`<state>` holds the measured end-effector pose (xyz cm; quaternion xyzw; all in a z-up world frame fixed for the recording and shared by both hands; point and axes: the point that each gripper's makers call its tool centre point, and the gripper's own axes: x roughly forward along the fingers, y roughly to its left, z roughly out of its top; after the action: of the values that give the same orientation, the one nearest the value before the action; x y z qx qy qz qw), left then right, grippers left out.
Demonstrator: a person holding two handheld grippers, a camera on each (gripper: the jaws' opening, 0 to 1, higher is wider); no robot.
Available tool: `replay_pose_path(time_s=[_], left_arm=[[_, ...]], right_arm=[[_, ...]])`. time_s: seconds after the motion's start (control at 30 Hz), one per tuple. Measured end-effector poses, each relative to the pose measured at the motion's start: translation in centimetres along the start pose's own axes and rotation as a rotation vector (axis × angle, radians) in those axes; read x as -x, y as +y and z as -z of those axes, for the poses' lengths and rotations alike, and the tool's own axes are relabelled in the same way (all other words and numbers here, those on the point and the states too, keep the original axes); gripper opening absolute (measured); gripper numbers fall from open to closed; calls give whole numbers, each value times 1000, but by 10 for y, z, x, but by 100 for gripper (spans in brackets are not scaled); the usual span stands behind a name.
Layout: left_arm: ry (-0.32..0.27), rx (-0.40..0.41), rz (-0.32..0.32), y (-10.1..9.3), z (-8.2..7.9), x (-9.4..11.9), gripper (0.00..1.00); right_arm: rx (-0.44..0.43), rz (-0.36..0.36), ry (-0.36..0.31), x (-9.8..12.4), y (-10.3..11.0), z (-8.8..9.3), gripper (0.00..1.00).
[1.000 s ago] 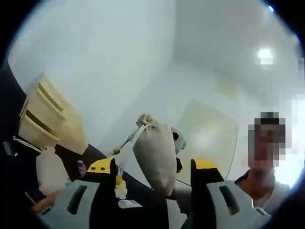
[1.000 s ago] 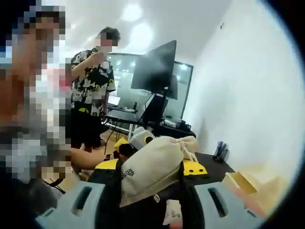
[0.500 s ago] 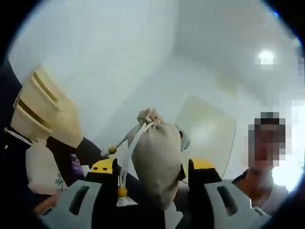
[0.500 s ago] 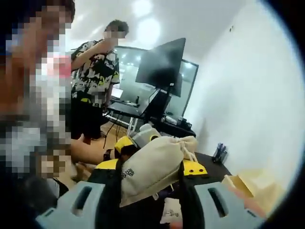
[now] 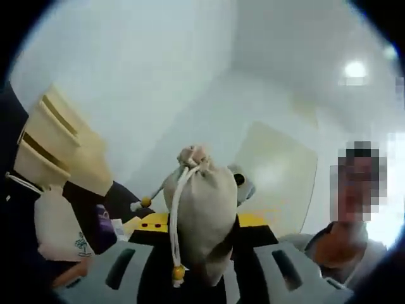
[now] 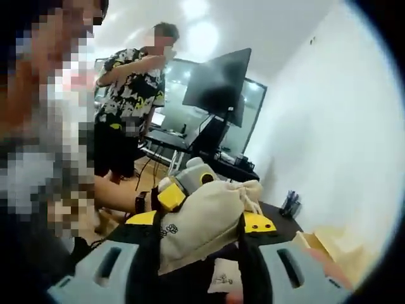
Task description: Open the drawer, pick up the cosmetic bottles from the table one by one, place them into the drawer, release the gripper, close the drawer, and move the gripper away
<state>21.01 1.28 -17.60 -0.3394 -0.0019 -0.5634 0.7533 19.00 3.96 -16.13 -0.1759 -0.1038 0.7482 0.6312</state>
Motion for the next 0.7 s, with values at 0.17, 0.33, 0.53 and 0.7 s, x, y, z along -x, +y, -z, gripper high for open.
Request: replay_pose_path(time_s=[0.17, 0.33, 0.53, 0.7], left_arm=[[-9, -36, -38, 5, -5, 1, 32], [-8, -85, -61, 6, -13, 9, 31], [30, -216, -109, 5, -17, 22, 31], [82, -291, -146, 6, -11, 25, 31]], right_arm=[[-22, -5, -11, 3, -6, 1, 47], [-114, -40, -6, 13, -7, 3, 47], [-334, -57, -37, 28, -21, -2, 47], [-425, -50, -65, 29, -33, -8, 54]])
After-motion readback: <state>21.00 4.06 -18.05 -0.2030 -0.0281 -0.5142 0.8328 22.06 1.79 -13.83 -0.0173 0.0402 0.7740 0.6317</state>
